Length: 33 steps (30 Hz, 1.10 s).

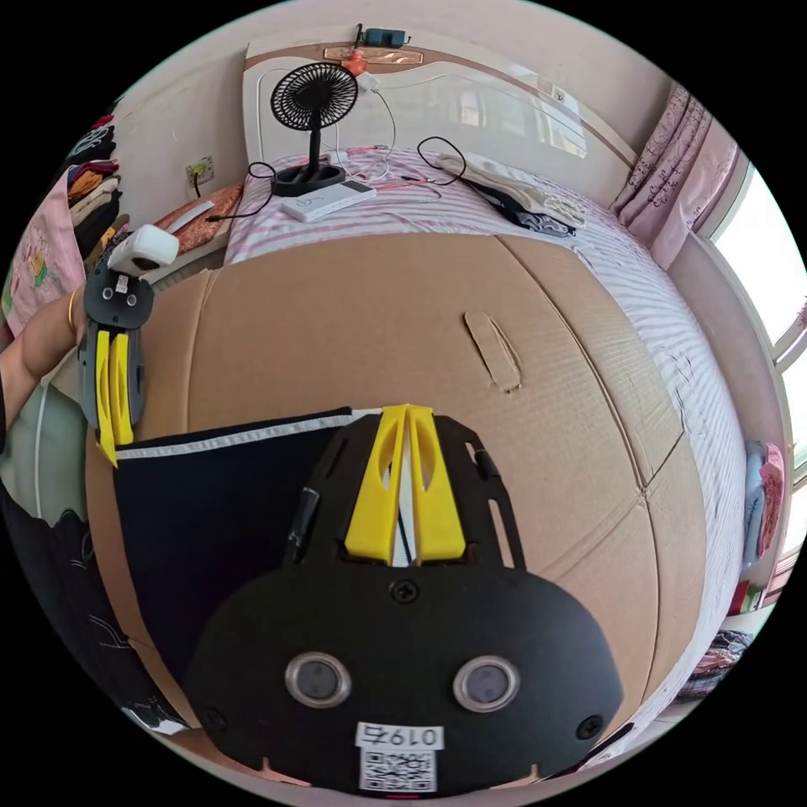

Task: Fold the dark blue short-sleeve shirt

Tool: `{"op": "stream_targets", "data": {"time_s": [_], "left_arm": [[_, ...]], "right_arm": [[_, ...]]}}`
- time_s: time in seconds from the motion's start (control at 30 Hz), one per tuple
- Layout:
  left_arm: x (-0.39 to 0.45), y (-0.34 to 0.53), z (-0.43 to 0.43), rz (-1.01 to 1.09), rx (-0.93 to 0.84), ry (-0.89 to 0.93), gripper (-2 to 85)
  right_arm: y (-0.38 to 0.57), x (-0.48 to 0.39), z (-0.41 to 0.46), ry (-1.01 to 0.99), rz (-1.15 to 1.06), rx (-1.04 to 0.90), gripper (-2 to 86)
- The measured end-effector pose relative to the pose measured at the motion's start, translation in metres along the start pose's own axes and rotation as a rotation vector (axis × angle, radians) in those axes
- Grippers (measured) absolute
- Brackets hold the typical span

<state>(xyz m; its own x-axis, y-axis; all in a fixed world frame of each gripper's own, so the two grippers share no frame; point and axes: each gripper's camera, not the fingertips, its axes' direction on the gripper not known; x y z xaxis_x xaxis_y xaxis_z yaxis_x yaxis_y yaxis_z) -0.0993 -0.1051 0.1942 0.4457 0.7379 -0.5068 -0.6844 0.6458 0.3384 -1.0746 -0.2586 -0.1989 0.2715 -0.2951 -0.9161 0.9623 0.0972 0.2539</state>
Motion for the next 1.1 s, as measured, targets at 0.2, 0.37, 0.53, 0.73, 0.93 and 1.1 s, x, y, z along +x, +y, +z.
{"op": "stream_targets", "data": {"time_s": [0.2,0.37,0.53,0.73,0.93,1.1], "left_arm": [[0.002,-0.002,-0.004,-0.006,0.005,-0.032,1.3],[0.006,-0.011,0.002,0.006,-0.054,-0.075,1.3],[0.011,-0.018,-0.003,-0.005,-0.107,-0.131,1.1],[-0.001,-0.020,-0.012,-0.028,-0.074,-0.040,1.0],[0.007,-0.013,-0.027,-0.010,-0.020,-0.004,0.8],[0.023,0.001,-0.048,0.012,0.031,-0.046,0.7]], "right_arm": [[-0.009,-0.013,-0.023,-0.009,0.010,0.001,-0.7],[-0.015,-0.028,-0.047,-0.023,0.012,0.000,-0.8],[-0.020,-0.045,-0.069,-0.017,0.016,-0.003,-0.8],[-0.019,-0.073,-0.103,-0.002,0.001,-0.001,-0.4],[-0.014,-0.111,-0.144,0.079,-0.006,0.024,2.8],[0.003,-0.132,-0.205,0.123,0.049,0.082,5.2]]}}
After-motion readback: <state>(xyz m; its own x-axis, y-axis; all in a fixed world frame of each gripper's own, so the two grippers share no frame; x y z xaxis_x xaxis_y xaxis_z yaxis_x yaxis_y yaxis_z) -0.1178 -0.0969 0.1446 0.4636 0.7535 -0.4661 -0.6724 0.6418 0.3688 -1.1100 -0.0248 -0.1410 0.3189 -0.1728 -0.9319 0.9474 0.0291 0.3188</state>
